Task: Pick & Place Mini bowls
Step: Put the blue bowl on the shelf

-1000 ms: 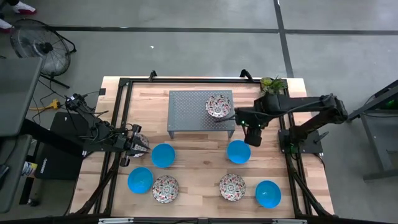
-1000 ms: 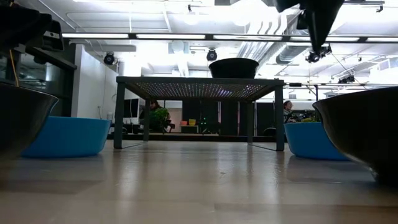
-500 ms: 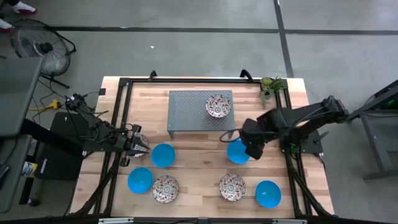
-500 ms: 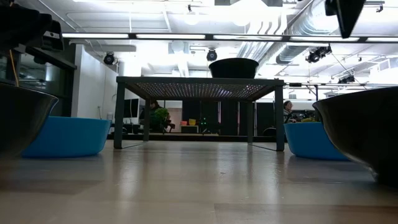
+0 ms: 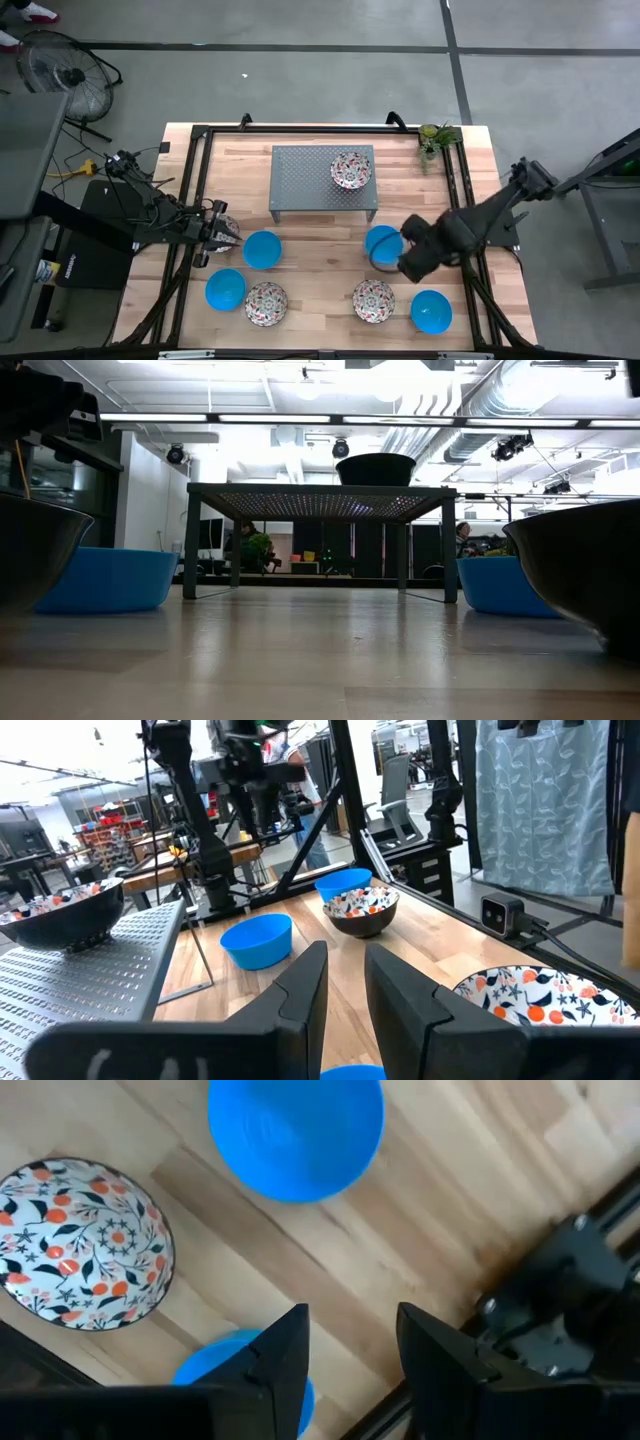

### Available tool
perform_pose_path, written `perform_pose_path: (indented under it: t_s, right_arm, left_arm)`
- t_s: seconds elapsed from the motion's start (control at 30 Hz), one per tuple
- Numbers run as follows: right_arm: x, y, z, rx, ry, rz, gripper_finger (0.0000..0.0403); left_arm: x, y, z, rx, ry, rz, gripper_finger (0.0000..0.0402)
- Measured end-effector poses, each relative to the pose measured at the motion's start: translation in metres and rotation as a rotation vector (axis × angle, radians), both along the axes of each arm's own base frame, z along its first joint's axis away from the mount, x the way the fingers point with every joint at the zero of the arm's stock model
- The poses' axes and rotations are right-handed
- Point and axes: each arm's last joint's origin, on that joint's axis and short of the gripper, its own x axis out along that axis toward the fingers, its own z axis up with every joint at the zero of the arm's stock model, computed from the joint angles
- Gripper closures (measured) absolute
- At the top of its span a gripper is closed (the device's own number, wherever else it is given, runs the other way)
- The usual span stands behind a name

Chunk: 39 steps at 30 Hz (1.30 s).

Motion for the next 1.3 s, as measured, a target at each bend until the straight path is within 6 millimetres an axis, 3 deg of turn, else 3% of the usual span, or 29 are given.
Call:
perform_pose_path:
  t_s: [0.3, 0.47, 1.03, 1.3]
  right_arm:
    - [0.0, 0.052, -0.032, 0.032, 0.091, -0.058, 0.0263]
    - [0.005, 0.07, -0.049, 0.089, 0.154, -0.116, 0.0263]
    - [0.038, 0.108, -0.1, 0.251, 0.212, -0.343, 0.0263]
    - [0.041, 0.111, -0.108, 0.251, 0.215, -0.411, 0.0263]
  left_arm:
    - [0.0, 0.0, 0.0, 0.0, 0.0, 0.0, 0.0335]
    - [0.0, 0.0, 0.0, 0.0, 0.0, 0.0, 0.0335]
    - [0.0, 0.0, 0.0, 0.0, 0.0, 0.0, 0.0335]
    - [0.0, 0.0, 0.0, 0.0, 0.0, 0.0, 0.0335]
